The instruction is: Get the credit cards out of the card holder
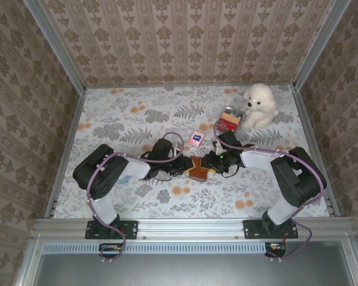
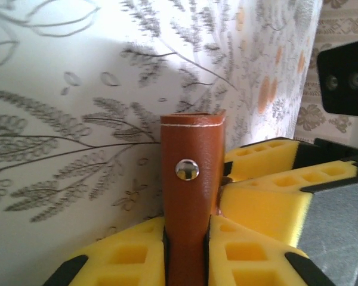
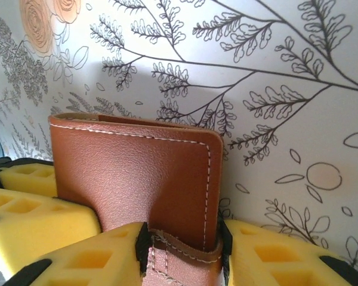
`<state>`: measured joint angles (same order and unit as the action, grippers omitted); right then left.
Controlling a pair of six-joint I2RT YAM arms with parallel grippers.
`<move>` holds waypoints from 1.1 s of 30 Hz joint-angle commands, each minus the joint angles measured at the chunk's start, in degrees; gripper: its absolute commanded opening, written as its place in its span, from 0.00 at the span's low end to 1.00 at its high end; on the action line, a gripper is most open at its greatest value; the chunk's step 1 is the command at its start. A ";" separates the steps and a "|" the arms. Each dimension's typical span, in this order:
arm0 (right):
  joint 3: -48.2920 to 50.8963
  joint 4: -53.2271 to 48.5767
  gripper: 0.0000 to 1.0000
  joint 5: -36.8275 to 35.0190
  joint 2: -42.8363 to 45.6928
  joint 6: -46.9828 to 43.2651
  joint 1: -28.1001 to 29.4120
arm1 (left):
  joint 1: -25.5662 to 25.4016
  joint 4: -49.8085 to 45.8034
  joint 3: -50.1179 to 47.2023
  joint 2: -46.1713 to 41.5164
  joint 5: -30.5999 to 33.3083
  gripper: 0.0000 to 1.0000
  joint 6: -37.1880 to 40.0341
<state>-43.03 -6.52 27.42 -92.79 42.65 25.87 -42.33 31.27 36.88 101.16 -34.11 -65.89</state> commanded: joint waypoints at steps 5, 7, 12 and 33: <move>-0.24 -7.79 0.68 -6.06 14.29 -1.27 0.24 | 0.07 -20.95 2.36 -11.33 6.92 0.10 13.16; 0.42 -9.53 0.77 -8.87 19.26 -0.69 0.24 | -0.81 -33.33 5.10 -15.40 13.45 0.10 19.28; 2.97 -11.04 0.90 -12.89 28.18 0.38 0.28 | -2.68 -54.71 12.42 -22.16 29.26 0.10 30.56; 5.46 -30.61 0.98 -27.97 47.72 6.95 -0.45 | -16.46 -71.35 33.61 -2.46 69.84 0.11 50.07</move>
<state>-38.13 -32.86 3.42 -44.91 47.33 25.87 -58.46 -38.81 68.82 96.36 30.02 -18.31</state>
